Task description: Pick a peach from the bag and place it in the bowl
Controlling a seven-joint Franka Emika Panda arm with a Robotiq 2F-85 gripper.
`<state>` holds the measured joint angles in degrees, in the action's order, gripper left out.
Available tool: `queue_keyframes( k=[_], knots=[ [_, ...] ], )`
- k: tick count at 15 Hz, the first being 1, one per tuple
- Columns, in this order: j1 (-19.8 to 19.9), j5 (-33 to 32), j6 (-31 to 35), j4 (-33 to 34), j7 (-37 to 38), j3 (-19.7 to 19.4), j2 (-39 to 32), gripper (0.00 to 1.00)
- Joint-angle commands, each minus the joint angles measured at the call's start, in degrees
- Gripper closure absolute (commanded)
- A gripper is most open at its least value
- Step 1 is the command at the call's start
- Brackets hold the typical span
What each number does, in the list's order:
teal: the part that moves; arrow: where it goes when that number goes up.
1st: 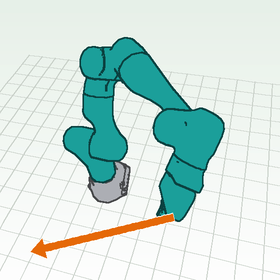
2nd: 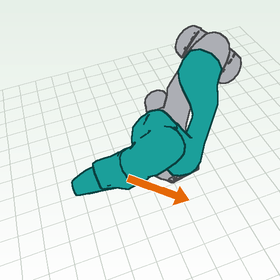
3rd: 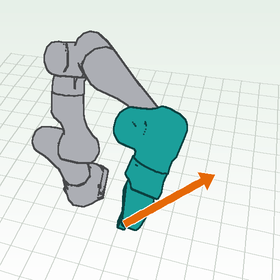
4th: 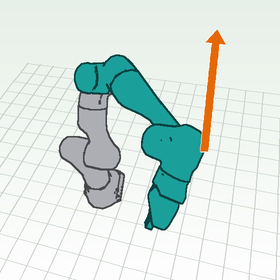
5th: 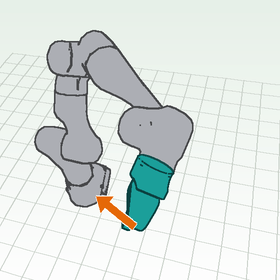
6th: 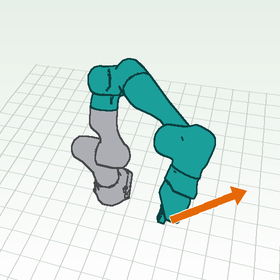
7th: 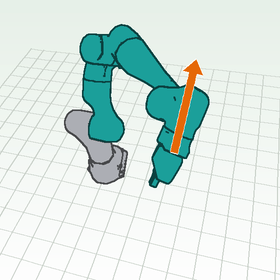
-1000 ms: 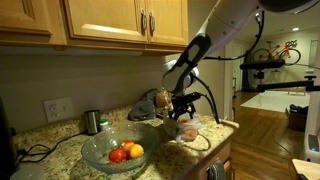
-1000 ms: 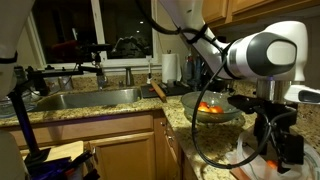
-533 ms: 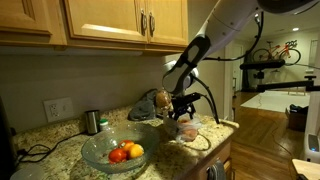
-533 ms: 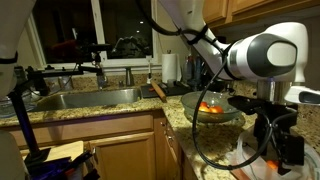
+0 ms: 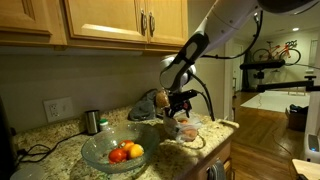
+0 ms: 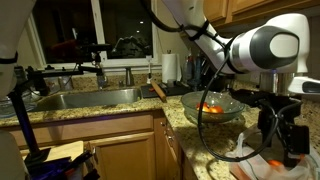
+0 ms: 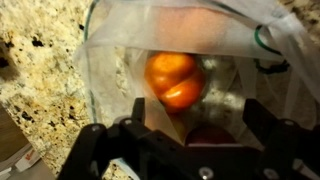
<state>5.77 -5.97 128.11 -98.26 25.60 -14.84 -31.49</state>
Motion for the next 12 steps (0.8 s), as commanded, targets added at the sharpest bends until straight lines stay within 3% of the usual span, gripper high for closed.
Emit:
queue_keyframes(
  k=[1,12],
  knots=[
    [0.8,1.4,-0.4,0.5,-1.6,1.1,0.4,0.0],
    [1.3,4.2,-0.7,0.7,-3.0,1.9,-0.4,0.0]
  ],
)
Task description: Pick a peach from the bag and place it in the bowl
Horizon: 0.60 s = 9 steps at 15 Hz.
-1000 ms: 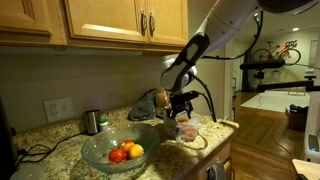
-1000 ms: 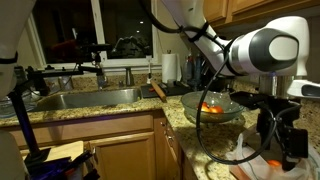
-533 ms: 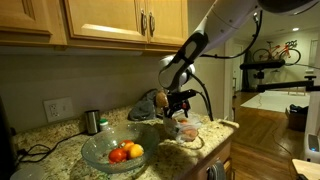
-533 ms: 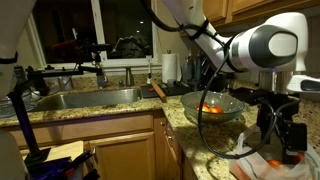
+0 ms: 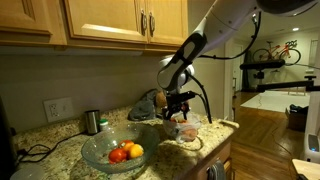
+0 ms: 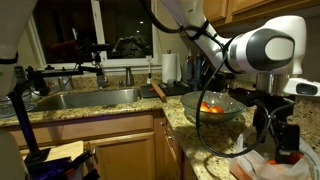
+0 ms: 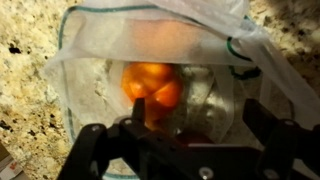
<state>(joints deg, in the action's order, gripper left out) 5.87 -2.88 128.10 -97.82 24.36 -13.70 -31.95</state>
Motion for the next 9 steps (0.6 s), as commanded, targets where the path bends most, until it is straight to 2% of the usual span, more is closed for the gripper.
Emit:
queue_keyframes(
  k=[1,9],
  knots=[
    [1.2,1.0,-0.8,0.2,-1.7,0.6,0.0,0.0],
    [1.1,0.3,-2.2,0.1,-0.9,0.0,0.3,0.0]
  ],
)
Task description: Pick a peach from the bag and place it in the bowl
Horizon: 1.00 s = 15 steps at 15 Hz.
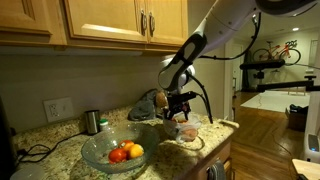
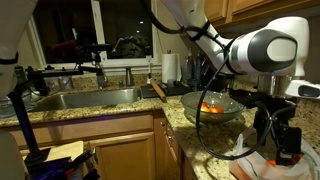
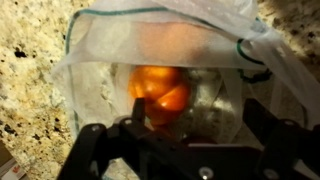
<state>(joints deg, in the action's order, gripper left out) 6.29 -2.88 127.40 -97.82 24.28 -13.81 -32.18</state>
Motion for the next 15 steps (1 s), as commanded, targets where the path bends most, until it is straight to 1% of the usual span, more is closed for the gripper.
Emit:
queue_keyframes(
  k=[1,14,15],
  knots=[
    [0.7,0.2,-1.4,-0.1,-0.8,0.0,0.6,0.0],
    [1.3,0.1,-2.1,-0.7,-0.7,-0.2,-0.3,0.0],
    [1.4,0.0,-1.7,-1.8,-0.9,-0.3,0.0,0.0]
  ],
)
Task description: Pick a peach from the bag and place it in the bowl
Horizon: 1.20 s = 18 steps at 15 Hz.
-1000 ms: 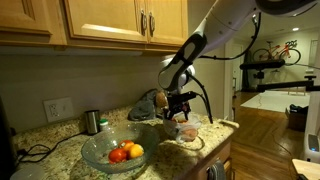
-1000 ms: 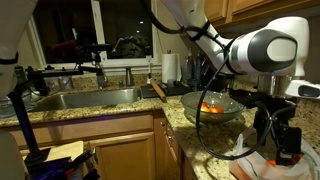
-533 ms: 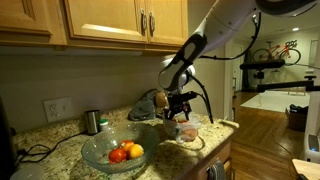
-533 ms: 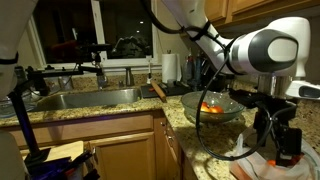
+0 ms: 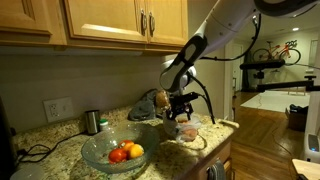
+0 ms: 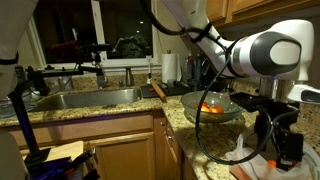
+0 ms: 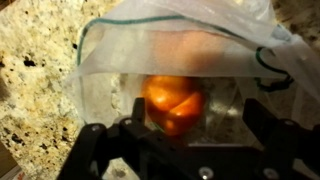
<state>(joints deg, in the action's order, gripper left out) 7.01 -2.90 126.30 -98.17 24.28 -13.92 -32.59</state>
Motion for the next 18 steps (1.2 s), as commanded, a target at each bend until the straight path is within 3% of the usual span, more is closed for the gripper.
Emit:
queue_keyframes(
  k=[1,12,13,18],
  knots=[
    [0.7,0.0,-0.1,-2.4,-1.0,-0.3,0.7,0.0],
    [3.0,-1.5,8.2,-16.6,-5.0,-3.4,4.9,0.0],
    [1.8,-0.6,4.2,-9.1,-3.4,-2.3,1.7,0.0],
    [0.0,-1.0,4.3,-4.8,-2.8,-1.6,1.2,0.0]
  ],
)
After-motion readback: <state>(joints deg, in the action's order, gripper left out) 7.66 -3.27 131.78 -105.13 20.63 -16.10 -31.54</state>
